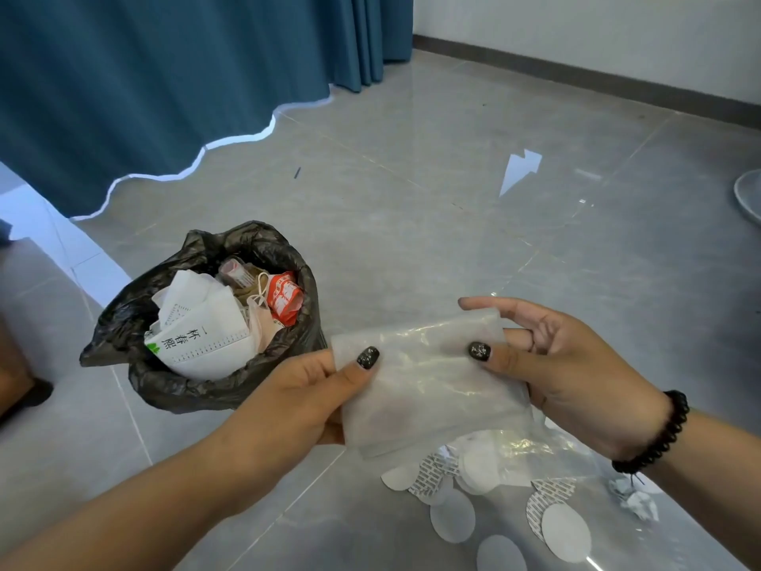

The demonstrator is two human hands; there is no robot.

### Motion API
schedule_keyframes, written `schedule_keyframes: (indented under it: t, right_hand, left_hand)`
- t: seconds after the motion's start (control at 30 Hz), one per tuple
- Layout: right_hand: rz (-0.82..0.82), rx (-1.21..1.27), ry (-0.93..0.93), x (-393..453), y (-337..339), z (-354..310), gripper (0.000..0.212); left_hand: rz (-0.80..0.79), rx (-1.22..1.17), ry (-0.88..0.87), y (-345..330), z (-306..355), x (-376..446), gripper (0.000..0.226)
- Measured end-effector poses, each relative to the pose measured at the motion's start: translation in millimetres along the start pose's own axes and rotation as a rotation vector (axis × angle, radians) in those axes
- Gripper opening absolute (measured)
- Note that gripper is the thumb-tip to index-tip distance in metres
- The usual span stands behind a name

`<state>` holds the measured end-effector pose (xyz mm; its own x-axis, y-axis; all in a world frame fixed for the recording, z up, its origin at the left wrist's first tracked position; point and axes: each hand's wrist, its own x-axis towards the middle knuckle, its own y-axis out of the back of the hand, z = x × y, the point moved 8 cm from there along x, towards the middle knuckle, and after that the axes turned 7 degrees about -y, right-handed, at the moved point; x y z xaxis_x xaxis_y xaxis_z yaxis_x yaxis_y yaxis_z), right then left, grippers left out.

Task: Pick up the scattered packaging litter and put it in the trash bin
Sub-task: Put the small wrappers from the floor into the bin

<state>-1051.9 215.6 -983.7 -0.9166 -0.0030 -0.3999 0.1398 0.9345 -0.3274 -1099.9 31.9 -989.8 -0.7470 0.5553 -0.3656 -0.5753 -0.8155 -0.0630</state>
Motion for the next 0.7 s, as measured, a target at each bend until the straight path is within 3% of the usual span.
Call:
schedule_keyframes:
  t: [0.1,0.27,0.4,0.57,0.7]
  right_hand:
    - [-0.027,-0.015,-0.056,-0.2,2.7,5.3,0.045]
    - [-0.127,-0.11,-0.171,-5.4,3.1,17.3,0.05]
    - [-0.049,-0.116,-0.14,-8.9,14.4,17.8,0.043]
    - [0.03,0.051,-0.126,-14.9,28.1,15.8,0.026]
    - [-0.009,0.266,-0.129,-15.9,26.0,20.1,0.015]
  left_hand:
    - [0.055,-0.014,-0.035,1.8,1.7,3.8,0.034]
    - [0.11,-0.032,-0.084,3.9,5.4,8.1,0.03]
    - [0.065,0.028,-0.08,-3.7,7.6,9.1,0.03]
    - [-0.123,-0.012,0.007,-27.2,5.1,6.2,0.039]
    - [-0.116,-0.125,-0.002,-28.3,8.1,7.5,0.034]
